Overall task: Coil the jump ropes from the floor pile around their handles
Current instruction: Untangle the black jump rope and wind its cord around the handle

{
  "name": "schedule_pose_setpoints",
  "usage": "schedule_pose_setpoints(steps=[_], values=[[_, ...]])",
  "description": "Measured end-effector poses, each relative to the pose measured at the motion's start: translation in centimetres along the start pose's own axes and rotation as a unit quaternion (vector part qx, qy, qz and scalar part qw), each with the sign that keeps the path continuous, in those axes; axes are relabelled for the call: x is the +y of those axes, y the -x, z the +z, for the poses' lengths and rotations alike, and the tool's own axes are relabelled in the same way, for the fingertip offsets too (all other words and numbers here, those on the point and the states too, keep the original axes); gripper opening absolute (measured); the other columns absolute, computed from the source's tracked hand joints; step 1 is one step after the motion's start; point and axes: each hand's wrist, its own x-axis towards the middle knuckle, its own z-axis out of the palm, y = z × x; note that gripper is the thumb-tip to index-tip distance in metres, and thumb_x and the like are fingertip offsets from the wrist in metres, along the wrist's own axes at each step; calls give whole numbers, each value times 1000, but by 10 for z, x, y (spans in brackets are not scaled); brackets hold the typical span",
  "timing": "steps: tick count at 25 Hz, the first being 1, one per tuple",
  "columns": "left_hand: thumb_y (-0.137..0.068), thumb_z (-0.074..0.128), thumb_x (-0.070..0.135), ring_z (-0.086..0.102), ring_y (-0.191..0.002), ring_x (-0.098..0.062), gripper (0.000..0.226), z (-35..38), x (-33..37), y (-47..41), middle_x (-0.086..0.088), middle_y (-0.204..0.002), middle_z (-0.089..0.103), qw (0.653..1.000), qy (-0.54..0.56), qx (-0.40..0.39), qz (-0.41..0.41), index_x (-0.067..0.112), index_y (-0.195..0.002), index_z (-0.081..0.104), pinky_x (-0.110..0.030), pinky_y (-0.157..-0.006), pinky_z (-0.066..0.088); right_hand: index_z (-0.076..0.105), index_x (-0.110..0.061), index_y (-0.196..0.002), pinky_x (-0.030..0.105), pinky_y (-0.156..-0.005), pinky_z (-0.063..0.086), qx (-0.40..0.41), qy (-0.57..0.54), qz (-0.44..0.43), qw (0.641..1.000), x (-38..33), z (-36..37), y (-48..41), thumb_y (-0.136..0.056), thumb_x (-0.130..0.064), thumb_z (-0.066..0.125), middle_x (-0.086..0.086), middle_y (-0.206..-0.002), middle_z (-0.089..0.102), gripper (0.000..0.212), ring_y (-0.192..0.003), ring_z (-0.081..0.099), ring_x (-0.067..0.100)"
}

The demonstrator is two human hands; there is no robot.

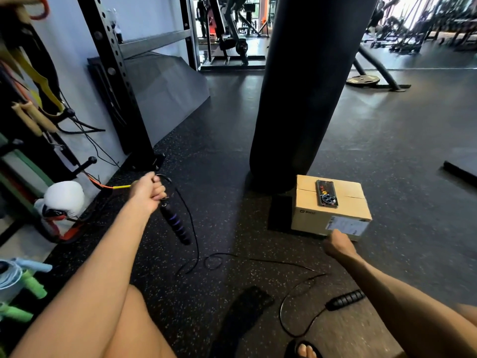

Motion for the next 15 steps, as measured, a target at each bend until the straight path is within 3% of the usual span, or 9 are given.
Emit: schedule_pose_setpoints(steps=[2,4,7,10,12,15], values=[[-104,33,26,15,-25,-4,42,20,-7,7,10,-34,19,997,-40,-58,-15,18,-63,32,-18,-29,10,60,-6,-88,36,-72,53,-3,-10,-88,996,-32,-1,4,-92,-13,49,15,-91,68,14,-88,67,32],[-104,36,26,16,-28,-4,41,44,-16,20,10,-37,19,988,-100,-115,-21,17,-64,34,-18,-31,11,65,-6,-105,37,-77,54,2,-56,-163,985,-73,-7,16,-95,-15,51,15,-103,70,19,-96,67,32],[-104,39,28,16,-34,-5,41,78,-31,44,8,-44,20,963,-184,-197,-22,15,-66,40,-20,-36,11,50,-14,-134,34,-87,54,-21,-136,-245,960,-128,-14,38,-96,-19,56,10,-122,65,39,-107,64,24],[-105,38,32,16,-37,-5,42,104,-42,65,6,-48,20,940,-219,-261,-30,15,-67,42,-19,-38,12,34,-16,-147,34,-99,49,-31,-173,-305,936,-166,-18,55,-95,-15,59,3,-128,58,58,-117,56,16],[-105,34,34,16,-38,-5,43,117,-47,74,6,-49,20,927,-205,-309,-49,15,-67,40,-20,-40,12,38,-14,-145,34,-100,47,-23,-180,-312,932,-183,-20,56,-94,-14,59,3,-125,58,56,-115,55,15],[-105,30,31,17,-37,-6,43,129,-48,81,7,-49,20,919,-111,-369,-82,13,-68,42,-24,-44,11,63,-5,-114,41,-85,51,-21,-166,-319,933,-193,-25,50,-96,-12,53,10,-104,69,22,-93,64,22]])
